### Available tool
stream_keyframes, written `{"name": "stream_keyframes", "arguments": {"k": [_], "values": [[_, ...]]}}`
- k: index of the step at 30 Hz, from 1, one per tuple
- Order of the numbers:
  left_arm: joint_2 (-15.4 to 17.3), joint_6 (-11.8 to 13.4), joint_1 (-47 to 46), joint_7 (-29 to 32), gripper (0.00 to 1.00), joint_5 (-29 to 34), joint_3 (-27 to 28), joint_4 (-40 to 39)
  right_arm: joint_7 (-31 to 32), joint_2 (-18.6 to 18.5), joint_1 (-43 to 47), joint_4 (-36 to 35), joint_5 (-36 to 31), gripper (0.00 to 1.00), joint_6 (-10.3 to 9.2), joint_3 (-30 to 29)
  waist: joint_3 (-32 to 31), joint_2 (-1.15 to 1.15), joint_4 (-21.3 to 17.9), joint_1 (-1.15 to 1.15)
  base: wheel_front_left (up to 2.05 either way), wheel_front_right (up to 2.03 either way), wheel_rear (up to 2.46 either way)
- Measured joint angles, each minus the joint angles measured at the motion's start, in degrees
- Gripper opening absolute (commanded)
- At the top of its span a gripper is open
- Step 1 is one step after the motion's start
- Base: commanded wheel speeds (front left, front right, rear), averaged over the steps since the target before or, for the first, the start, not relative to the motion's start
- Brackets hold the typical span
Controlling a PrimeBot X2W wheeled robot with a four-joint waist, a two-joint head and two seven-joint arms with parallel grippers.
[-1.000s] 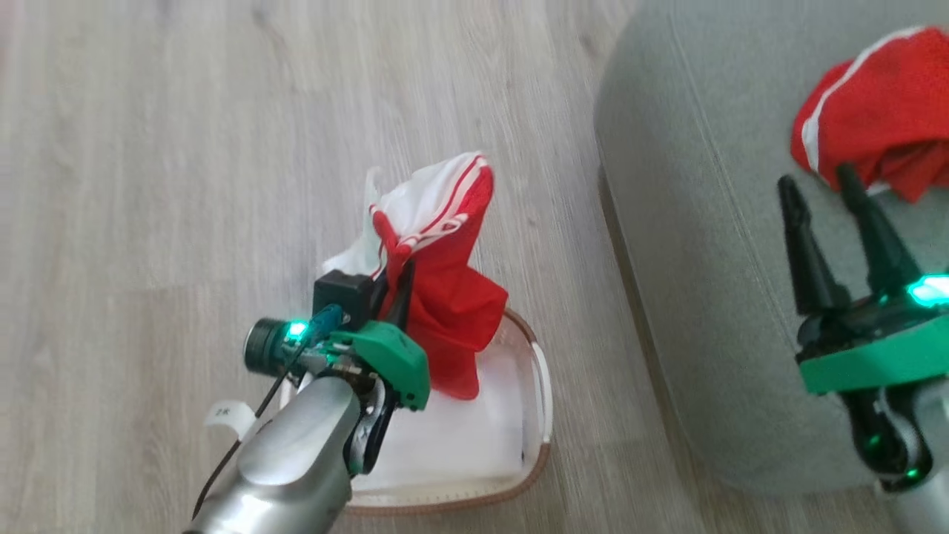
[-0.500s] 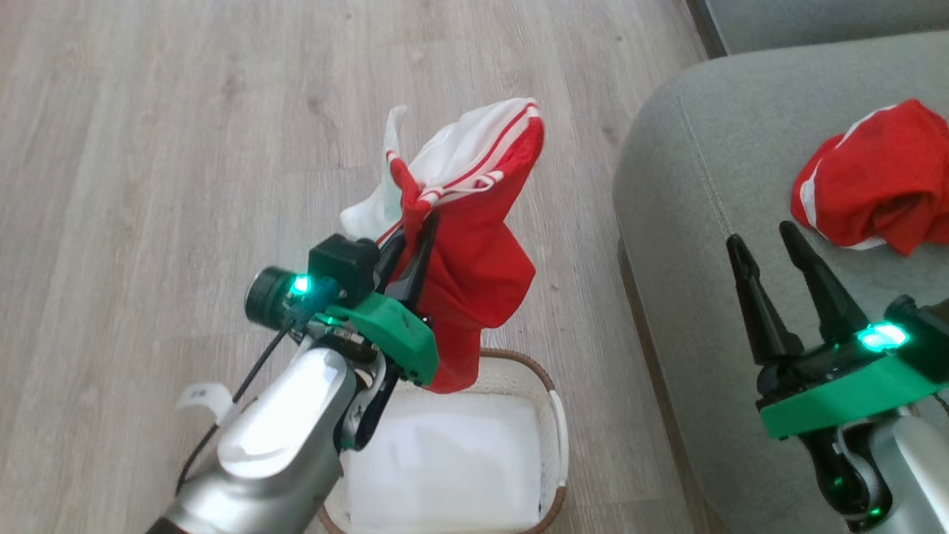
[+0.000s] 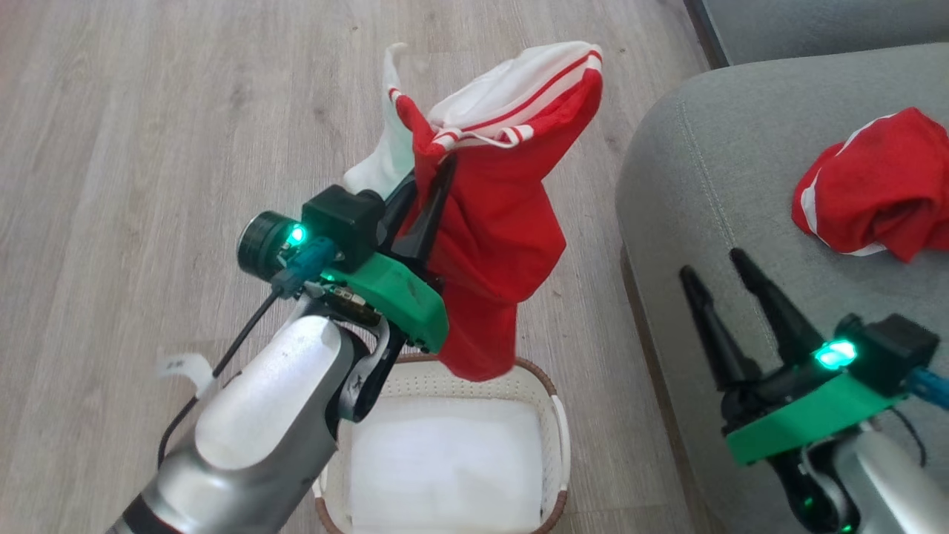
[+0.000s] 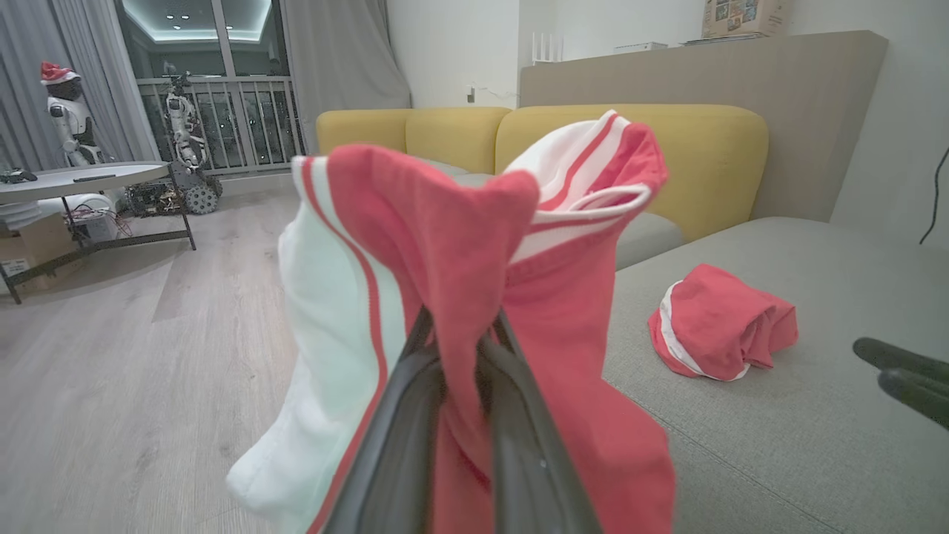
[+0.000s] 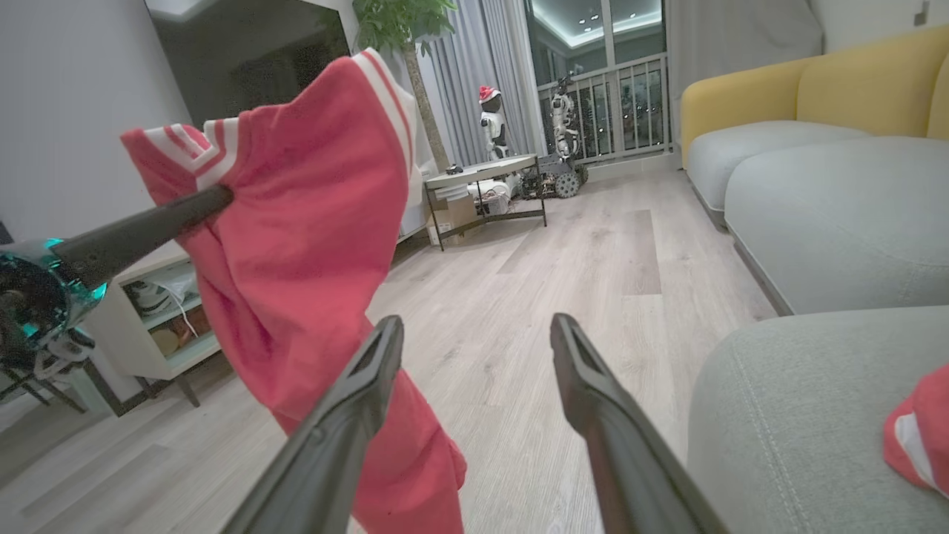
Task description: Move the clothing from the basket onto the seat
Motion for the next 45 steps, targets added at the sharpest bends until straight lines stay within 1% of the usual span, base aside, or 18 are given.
{"name": "stream_keyframes", "arguments": {"k": [3, 8, 14, 23, 28, 32, 35, 44, 45], "values": [[0.2, 0.5, 0.0, 0.5, 0.00, 0.0, -0.1, -0.5, 0.0, 0.0, 0.0, 0.4, 0.0, 1.00, 0.00, 1.5, -0.1, 0.00, 0.0, 0.00, 0.00, 0.00, 0.00], [0.2, 0.5, 0.0, 0.9, 0.00, 0.0, -0.9, -1.6, 0.0, -0.1, -0.1, 1.3, 0.1, 1.00, 0.00, 4.0, -0.4, 0.00, 0.2, 0.00, 0.00, 0.00, 0.00], [0.2, 0.4, 0.0, 1.6, 0.00, 0.0, -1.8, -2.4, 0.0, -0.2, -1.9, 4.3, 0.6, 1.00, 0.00, 9.8, -0.9, 0.00, 1.0, 0.00, 0.00, 0.00, 0.00], [-0.9, -1.0, 0.0, 2.5, 0.00, -0.6, -4.2, -4.1, 0.0, -0.6, -10.1, 11.7, 1.9, 1.00, 0.00, 19.7, -1.3, 0.00, 3.5, 0.00, 0.00, 0.00, 0.00], [-2.4, -2.1, 0.1, 3.0, 0.00, -0.7, -6.0, -4.4, 0.0, -0.5, -14.0, 16.2, 2.2, 1.00, 0.00, 23.6, -1.7, 0.00, 5.5, 0.00, 0.00, 0.00, 0.00], [-3.4, -2.7, 0.1, 3.3, 0.00, -1.5, -7.2, -4.4, 0.0, 0.0, -16.6, 18.3, 2.2, 1.00, 0.00, 26.4, -1.8, 0.00, 7.4, 0.00, 0.00, 0.00, 0.00], [-4.0, -3.6, 0.1, 3.4, 0.00, -2.1, -7.8, -4.3, 0.0, 0.9, -17.9, 19.6, 2.5, 1.00, 0.00, 27.9, -1.9, 0.00, 8.9, 0.00, 0.00, 0.00, 0.00], [-5.0, -4.2, 0.1, 3.4, 0.00, -2.7, -8.9, -3.3, 0.0, 2.8, -19.1, 21.0, 2.5, 1.00, 0.00, 27.9, -2.0, 0.00, 11.8, 0.00, 0.00, 0.00, 0.00], [-5.0, -4.2, 0.1, 3.4, 0.00, -2.7, -9.0, -3.2, 0.0, 3.0, -19.1, 21.0, 2.5, 0.91, 0.00, 27.9, -2.0, 0.00, 11.9, 0.00, 0.00, 0.00, 0.00]]}}
